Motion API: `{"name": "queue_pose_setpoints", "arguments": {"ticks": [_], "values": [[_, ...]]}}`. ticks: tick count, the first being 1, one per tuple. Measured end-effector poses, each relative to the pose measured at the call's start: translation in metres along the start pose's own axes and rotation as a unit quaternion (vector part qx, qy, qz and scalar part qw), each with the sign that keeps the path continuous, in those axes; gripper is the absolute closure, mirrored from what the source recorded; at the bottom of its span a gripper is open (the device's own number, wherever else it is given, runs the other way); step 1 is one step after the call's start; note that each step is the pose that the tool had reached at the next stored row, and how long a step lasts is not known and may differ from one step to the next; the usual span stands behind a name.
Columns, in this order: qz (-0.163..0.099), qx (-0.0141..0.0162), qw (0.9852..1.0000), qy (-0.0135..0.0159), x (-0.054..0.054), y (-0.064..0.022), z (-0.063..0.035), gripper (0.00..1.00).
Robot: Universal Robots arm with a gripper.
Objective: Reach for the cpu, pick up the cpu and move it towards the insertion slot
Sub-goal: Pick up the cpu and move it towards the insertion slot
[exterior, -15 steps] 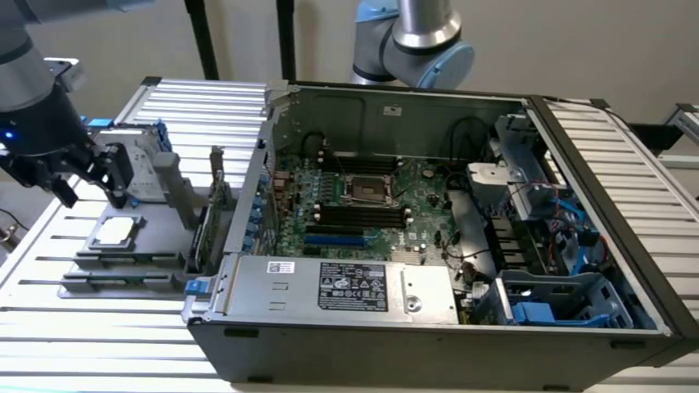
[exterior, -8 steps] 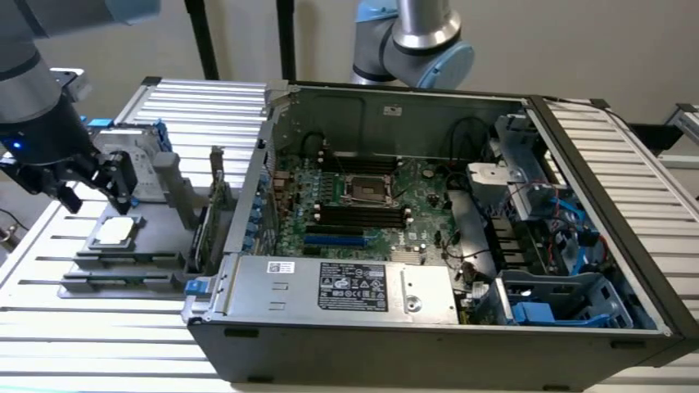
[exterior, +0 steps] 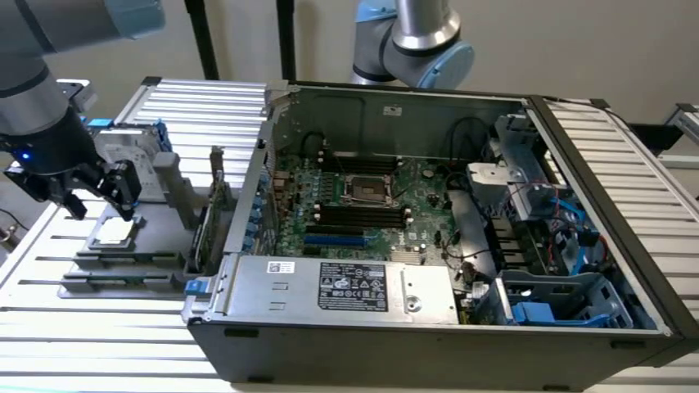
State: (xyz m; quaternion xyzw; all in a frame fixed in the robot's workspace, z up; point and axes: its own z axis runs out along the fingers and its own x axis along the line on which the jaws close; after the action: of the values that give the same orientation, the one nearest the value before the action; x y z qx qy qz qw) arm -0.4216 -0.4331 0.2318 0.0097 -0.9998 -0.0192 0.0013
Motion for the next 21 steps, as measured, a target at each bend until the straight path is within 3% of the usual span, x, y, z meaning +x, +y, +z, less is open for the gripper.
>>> {"name": "queue_pose_setpoints", "arguments": {"ticks": [21], "values": [[0.012,0.0,0.9999,-0.0004,0.008,0.0047,0.035,0.29]]}}
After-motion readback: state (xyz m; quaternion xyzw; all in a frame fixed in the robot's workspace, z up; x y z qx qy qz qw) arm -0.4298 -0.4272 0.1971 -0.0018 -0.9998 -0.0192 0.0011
